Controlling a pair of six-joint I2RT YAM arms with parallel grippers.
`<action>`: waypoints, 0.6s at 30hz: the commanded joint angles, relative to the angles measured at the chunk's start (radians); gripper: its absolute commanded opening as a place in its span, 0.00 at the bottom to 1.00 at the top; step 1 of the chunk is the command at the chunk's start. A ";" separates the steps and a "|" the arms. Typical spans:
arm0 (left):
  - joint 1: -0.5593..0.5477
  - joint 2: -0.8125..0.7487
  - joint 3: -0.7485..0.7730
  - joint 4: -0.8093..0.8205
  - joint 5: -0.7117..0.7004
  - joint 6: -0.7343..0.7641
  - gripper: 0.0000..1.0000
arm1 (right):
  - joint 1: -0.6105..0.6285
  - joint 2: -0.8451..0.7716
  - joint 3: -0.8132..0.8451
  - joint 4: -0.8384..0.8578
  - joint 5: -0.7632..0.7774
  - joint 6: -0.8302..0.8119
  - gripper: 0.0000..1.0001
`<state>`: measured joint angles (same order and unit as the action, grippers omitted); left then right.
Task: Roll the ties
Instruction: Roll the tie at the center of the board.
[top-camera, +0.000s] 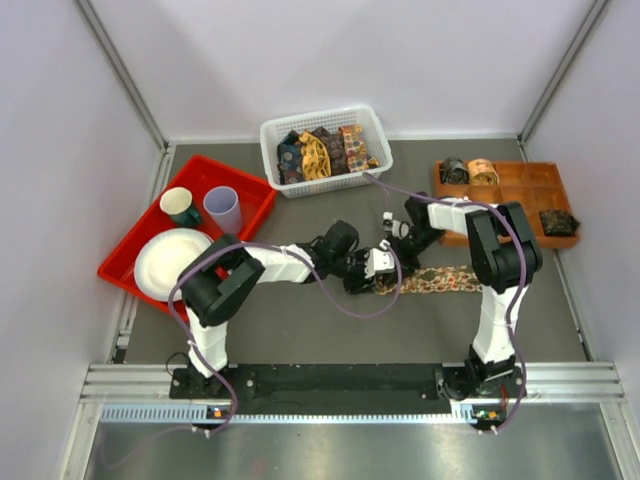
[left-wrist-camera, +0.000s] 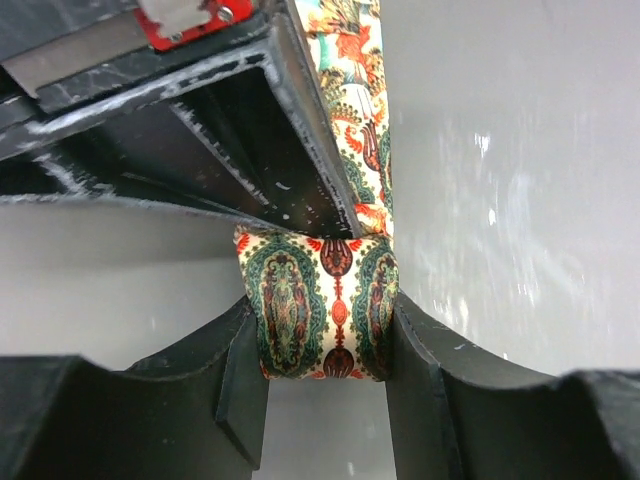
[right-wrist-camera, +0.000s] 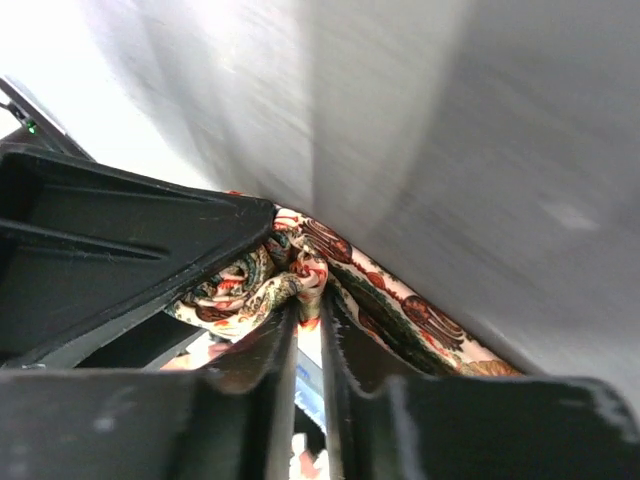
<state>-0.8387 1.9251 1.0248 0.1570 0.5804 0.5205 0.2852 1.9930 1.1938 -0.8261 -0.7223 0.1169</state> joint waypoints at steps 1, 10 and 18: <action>-0.011 -0.006 -0.035 -0.360 -0.080 0.055 0.30 | 0.017 0.001 0.050 0.111 0.014 -0.029 0.24; -0.037 0.132 0.133 -0.497 -0.169 0.018 0.28 | -0.086 -0.201 -0.051 -0.016 -0.123 -0.102 0.47; -0.048 0.146 0.155 -0.531 -0.192 0.041 0.29 | -0.061 -0.171 -0.065 0.100 -0.232 0.013 0.46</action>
<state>-0.8726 1.9705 1.2228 -0.1814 0.4614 0.5529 0.1947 1.8133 1.1358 -0.7975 -0.8722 0.0792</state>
